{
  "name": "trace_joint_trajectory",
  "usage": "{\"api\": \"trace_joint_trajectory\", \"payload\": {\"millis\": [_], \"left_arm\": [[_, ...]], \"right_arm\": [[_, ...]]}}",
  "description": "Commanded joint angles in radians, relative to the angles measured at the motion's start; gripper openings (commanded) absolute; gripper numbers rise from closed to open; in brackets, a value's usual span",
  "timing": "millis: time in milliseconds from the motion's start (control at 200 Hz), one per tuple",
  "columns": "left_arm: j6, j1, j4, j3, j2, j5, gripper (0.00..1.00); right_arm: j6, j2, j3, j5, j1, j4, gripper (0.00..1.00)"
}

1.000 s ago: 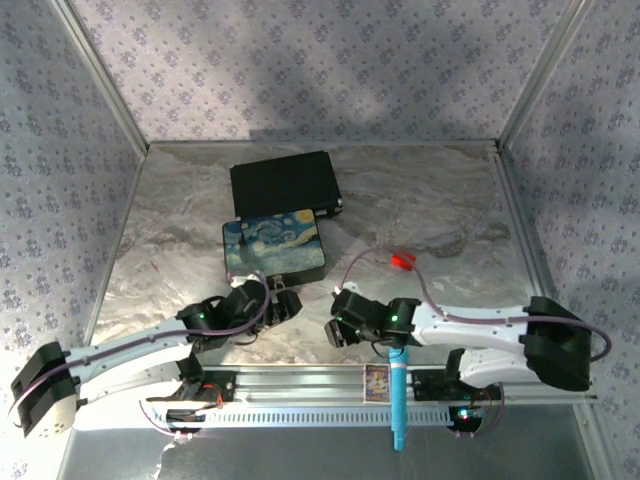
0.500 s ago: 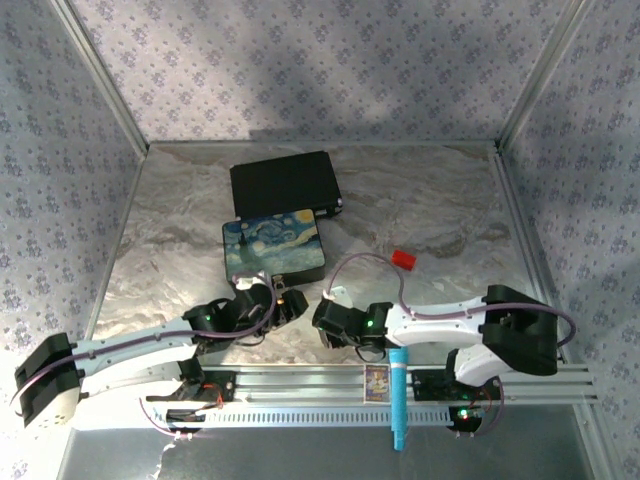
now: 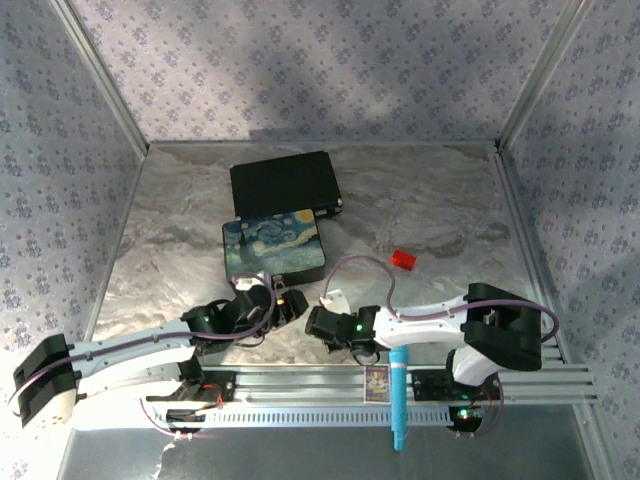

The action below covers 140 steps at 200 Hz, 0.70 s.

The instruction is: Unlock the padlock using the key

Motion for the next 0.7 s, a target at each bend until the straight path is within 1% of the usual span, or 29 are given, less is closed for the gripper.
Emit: {"api": "trace_joint_trajectory", "payload": {"millis": [0,65,130,235,275,345,435,560,625,695], "left_arm": [[-0.029,-0.009,-0.010,0.013,0.008,-0.029,0.89],[-0.032,-0.010,0.026,-0.002,0.009,-0.029,0.86],[-0.041,-0.010,0.111,-0.030,0.019,-0.014,0.84],[-0.116,-0.010,0.226,-0.064,0.058,0.009,0.75],[-0.142,-0.013,0.255,-0.066,0.075,0.012,0.73],[-0.174,-0.026,0.298,-0.061,0.103,0.006,0.73],[-0.208,-0.053,0.347,-0.048,0.137,-0.031,0.73],[-0.232,-0.082,0.382,-0.016,0.199,-0.065,0.71],[-0.252,-0.086,0.376,-0.008,0.226,-0.072,0.69],[-0.325,-0.093,0.389,-0.032,0.239,-0.093,0.67]], "right_arm": [[0.036,0.010,-0.010,-0.019,0.012,-0.016,0.04],[0.041,-0.017,-0.044,-0.025,0.009,0.027,0.02],[0.034,-0.068,-0.096,-0.053,-0.010,0.108,0.00],[0.030,-0.129,-0.158,-0.116,-0.066,0.216,0.00],[0.031,-0.148,-0.165,-0.117,-0.073,0.222,0.00],[0.035,-0.178,-0.163,-0.122,-0.083,0.224,0.00],[0.058,-0.214,-0.160,-0.129,-0.100,0.223,0.00],[0.086,-0.247,-0.154,-0.150,-0.131,0.231,0.00],[0.098,-0.258,-0.153,-0.149,-0.146,0.230,0.00],[0.109,-0.277,-0.165,-0.135,-0.153,0.241,0.00]]}}
